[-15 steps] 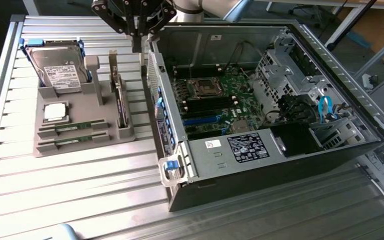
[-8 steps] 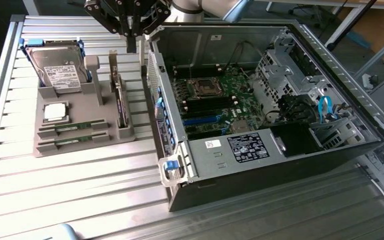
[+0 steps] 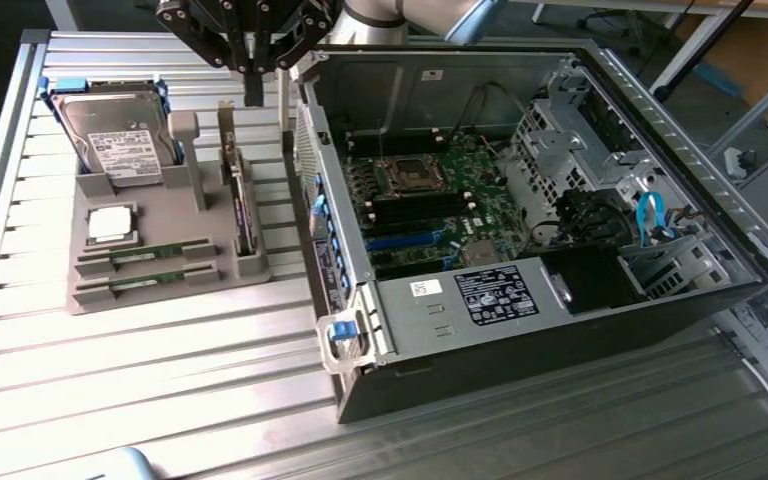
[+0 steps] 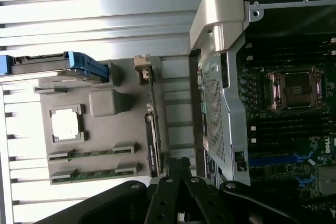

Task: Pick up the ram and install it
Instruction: 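Reach for the ram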

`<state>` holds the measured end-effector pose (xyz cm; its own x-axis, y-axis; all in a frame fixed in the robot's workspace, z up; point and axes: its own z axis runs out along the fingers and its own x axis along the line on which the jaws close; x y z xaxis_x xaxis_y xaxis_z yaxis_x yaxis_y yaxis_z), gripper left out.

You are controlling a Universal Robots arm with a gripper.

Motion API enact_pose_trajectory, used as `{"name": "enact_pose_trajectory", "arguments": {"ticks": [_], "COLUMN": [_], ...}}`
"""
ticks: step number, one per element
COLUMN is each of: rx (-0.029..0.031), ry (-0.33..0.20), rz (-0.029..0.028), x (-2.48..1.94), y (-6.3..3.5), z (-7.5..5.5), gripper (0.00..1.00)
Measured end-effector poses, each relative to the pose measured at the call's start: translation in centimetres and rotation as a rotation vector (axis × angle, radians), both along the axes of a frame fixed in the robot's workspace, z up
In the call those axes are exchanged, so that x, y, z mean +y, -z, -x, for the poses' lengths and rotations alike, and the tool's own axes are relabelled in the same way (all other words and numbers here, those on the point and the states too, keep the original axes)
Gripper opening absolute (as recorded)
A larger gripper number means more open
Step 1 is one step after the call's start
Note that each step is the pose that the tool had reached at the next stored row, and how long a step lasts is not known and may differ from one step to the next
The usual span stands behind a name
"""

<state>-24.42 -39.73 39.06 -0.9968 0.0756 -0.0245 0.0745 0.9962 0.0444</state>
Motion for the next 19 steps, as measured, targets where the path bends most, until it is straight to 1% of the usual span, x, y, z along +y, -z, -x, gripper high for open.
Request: {"name": "enact_pose_trajectory", "arguments": {"ticks": [4, 19], "rx": [0.0001, 0.0000], "ry": [0.000, 0.000], "rz": [0.0001, 0.0000], "x": [0.00, 0.00], "y": [0.01, 0.05], "z": [0.6, 1.8], "gripper": [0.11, 0.11]}}
